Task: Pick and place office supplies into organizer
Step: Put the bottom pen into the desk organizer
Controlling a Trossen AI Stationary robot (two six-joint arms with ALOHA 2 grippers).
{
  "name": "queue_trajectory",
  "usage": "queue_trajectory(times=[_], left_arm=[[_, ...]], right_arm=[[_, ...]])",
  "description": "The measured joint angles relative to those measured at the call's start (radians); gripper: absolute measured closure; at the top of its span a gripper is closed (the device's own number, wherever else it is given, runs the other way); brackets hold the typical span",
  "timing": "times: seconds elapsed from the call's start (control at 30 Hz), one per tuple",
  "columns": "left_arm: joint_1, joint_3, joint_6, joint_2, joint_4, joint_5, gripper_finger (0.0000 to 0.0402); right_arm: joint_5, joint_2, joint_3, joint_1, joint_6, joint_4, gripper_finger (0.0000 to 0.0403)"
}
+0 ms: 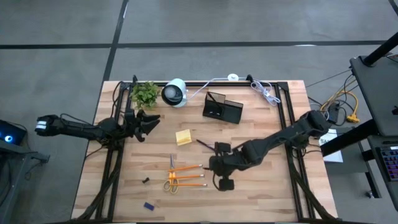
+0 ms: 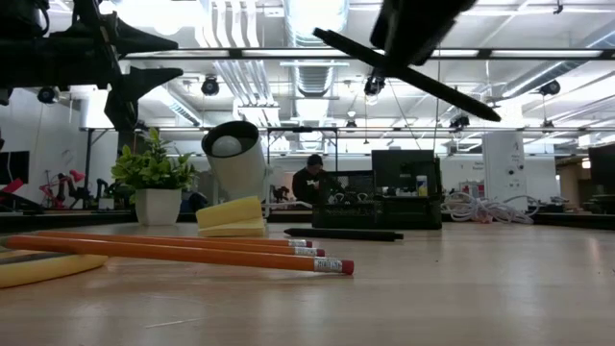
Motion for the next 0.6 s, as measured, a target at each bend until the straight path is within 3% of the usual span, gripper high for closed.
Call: queue_trajectory(times=[0.6], left_arm=[[0.000, 0.000, 0.000, -0.002, 0.000, 0.008, 0.0235]], right_arm=[[0.065, -0.004, -0.014, -0.172, -0.065, 0.270, 0.0390]])
